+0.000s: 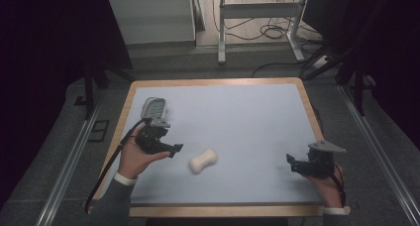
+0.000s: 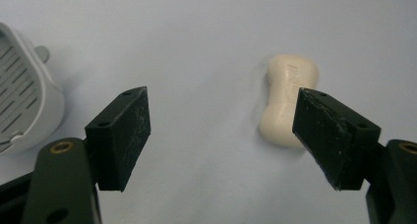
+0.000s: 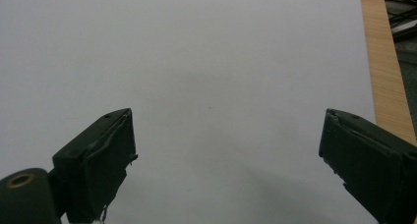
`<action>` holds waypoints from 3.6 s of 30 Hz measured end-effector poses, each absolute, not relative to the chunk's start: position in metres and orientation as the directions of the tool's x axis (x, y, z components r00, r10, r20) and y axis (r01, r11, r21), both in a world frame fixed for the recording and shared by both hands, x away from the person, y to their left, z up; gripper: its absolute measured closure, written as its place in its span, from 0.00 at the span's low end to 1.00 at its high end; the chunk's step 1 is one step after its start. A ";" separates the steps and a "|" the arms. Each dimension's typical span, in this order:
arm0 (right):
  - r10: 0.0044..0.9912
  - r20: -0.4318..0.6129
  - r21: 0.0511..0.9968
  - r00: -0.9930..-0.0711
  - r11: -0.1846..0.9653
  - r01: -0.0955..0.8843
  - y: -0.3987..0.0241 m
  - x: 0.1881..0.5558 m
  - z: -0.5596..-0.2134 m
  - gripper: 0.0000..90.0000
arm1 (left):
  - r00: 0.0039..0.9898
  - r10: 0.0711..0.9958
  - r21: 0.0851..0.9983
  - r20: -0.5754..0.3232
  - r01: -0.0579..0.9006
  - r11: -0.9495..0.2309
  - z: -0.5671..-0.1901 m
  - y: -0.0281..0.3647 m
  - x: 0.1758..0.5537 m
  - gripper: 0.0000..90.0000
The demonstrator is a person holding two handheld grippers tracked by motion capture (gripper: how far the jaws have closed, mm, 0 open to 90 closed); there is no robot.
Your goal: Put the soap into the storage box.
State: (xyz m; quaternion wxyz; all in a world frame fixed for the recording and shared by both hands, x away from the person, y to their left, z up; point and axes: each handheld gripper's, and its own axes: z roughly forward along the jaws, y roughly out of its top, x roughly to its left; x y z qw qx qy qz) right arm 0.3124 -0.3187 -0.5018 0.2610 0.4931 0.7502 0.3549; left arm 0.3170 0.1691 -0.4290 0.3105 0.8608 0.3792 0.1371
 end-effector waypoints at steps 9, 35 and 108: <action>0.924 -0.044 0.787 -0.380 0.267 0.556 -0.318 0.312 -0.503 0.07 | 0.715 0.699 0.616 0.008 0.548 -0.567 -0.431 0.147 0.317 0.25; 0.920 -0.073 0.782 -0.384 0.292 0.551 -0.316 0.313 -0.506 0.08 | 0.762 0.648 0.519 -0.011 0.558 -0.648 -0.461 0.098 0.322 0.26; 0.933 -0.076 0.780 -0.352 0.275 0.562 -0.325 0.313 -0.507 0.08 | 0.800 0.600 0.412 0.012 0.543 -0.732 -0.479 0.093 0.347 0.55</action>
